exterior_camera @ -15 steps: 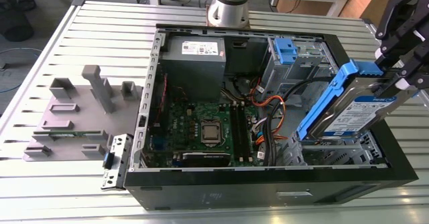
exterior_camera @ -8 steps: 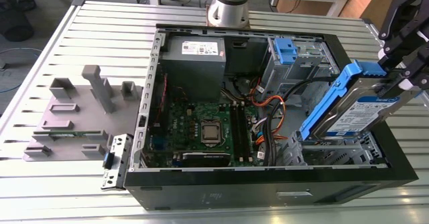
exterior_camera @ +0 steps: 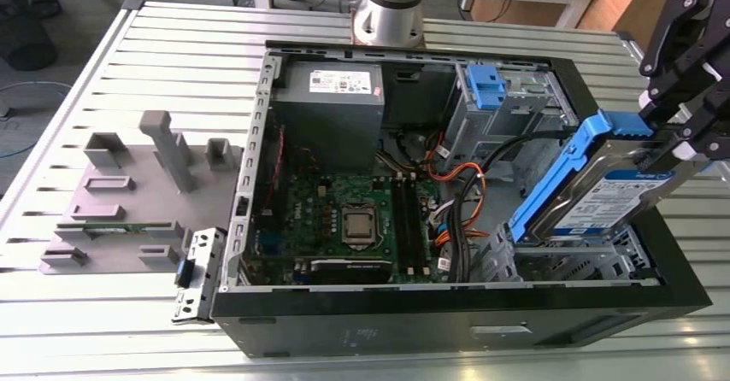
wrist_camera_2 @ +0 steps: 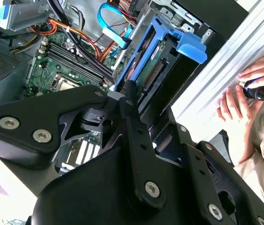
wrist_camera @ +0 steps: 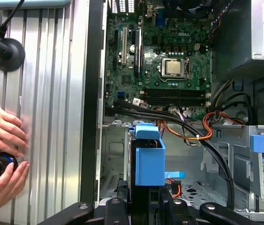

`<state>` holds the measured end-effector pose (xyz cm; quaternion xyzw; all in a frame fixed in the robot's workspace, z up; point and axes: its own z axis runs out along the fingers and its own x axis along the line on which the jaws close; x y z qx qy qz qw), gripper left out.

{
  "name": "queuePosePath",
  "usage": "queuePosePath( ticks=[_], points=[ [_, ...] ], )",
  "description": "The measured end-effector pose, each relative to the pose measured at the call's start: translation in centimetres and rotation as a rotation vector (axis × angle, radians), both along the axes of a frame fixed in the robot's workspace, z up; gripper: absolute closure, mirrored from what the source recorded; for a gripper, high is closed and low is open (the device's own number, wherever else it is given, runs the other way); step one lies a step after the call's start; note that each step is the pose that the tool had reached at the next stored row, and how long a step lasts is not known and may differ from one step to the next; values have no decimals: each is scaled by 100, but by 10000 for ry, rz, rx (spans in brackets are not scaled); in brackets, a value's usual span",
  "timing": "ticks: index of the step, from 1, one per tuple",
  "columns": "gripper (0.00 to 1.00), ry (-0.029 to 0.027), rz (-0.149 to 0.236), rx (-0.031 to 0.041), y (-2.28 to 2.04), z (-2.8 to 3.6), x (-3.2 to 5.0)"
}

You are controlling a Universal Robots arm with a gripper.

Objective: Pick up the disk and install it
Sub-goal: 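Pick up the disk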

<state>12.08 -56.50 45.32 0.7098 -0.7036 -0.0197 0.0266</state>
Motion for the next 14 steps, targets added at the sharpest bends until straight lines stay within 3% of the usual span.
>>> queuePosePath(
  ticks=[4,6,14],
  points=[
    [65,0,0,4,0,-8,1],
    [65,-1,0,119,0,-11,1],
    [65,0,1,166,0,-24,1]
  ],
)
